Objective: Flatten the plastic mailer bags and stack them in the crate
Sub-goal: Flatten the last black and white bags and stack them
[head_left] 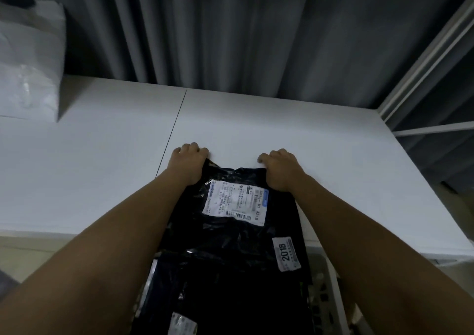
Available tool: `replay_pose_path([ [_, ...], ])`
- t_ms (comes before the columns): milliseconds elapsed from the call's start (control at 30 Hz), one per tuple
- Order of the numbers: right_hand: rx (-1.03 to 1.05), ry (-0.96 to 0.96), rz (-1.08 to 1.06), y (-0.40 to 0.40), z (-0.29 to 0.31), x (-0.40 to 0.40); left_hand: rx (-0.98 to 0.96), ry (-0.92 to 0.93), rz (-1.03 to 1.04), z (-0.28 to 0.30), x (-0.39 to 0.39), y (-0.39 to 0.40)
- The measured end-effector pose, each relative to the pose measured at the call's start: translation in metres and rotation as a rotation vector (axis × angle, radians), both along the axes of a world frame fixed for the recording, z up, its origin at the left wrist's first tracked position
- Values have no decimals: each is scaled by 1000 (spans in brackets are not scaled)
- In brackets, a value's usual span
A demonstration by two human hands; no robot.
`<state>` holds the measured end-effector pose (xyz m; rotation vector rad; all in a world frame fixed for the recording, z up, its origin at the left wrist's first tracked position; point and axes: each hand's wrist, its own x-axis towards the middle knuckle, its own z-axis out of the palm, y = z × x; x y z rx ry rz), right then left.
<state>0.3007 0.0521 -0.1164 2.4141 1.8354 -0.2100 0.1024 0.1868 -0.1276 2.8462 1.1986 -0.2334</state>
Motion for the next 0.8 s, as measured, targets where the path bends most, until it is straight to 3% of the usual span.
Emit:
replay_pose_path([
  [133,119,150,-20,-3,-4,7,62,20,51,-1,-2,-1],
  [267,276,404,-219,-18,-4,20,99,-20,225,5,-15,7],
  [367,317,372,-337,-24,-5,23,89,-83,346,10,-15,4],
  [533,525,-39,-346,-16,-1,-15,134,-329,401,19,-2,-23],
  [633,424,83,-248,-16,6,-55,-68,-380,314,17,2,-48],
  [733,218,138,-152,-22,-10,-92,-257,-268,253,4,-3,-76],
  [800,136,128,-111,-29,-30,-104,-270,-187,224,-13,-10,-85],
])
